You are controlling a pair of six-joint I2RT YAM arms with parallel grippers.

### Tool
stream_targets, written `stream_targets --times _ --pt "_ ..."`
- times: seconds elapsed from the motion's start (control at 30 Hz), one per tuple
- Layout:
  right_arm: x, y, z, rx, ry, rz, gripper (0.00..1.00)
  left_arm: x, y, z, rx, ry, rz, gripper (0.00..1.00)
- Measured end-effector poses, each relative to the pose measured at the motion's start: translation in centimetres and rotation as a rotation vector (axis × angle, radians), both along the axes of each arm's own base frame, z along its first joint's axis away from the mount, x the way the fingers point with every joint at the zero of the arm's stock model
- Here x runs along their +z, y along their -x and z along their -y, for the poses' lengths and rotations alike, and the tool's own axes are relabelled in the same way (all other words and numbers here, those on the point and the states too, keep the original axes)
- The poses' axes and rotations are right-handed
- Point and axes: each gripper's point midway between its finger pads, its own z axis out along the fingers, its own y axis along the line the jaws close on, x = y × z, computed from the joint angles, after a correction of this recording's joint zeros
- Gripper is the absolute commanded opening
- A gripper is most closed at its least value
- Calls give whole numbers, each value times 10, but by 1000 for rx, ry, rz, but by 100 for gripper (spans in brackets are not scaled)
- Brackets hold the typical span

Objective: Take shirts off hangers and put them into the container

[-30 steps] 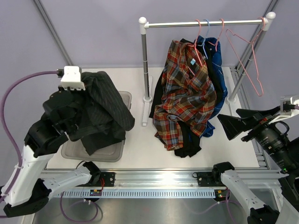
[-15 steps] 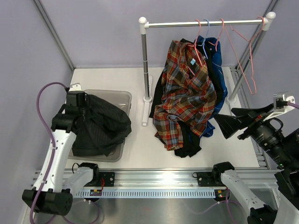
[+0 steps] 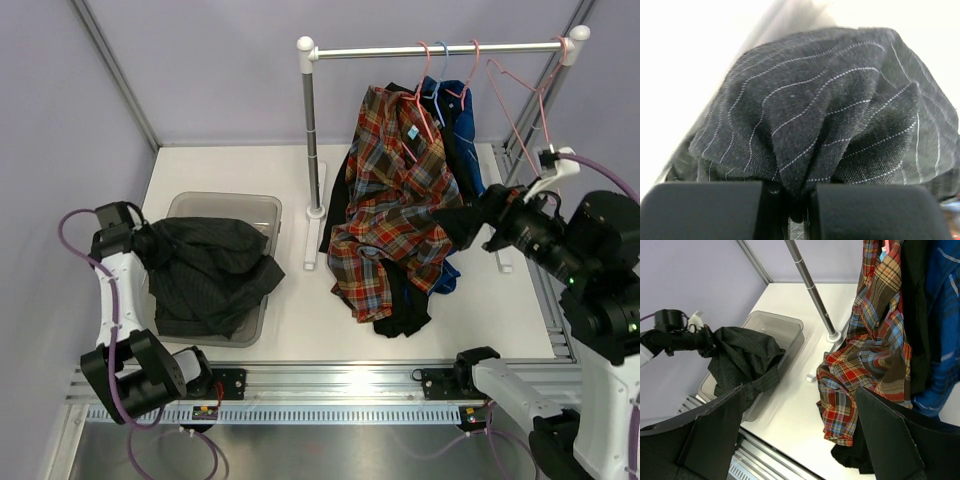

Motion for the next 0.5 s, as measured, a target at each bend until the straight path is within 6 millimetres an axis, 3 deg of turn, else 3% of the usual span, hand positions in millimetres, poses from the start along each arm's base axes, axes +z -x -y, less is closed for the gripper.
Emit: stream_targets --times 0.13,0.3,0.37,0.4,0.47,0.5 --pt "1 -28 -11 31 3 -35 99 15 1 -18 74 38 78 0" --pt "5 -69 -19 25 35 -54 98 15 -9 -8 28 102 107 3" --pt "7 -87 -20 11 57 -60 97 14 -10 -4 15 121 113 21" --pt "9 -98 -20 0 67 -61 95 14 -11 -3 7 126 116 37" --pt "10 -120 -21 -24 86 -70 93 15 -14 0 -4 140 132 42" --pt "10 -130 -21 -36 92 -73 92 15 -14 1 -6 145 137 52"
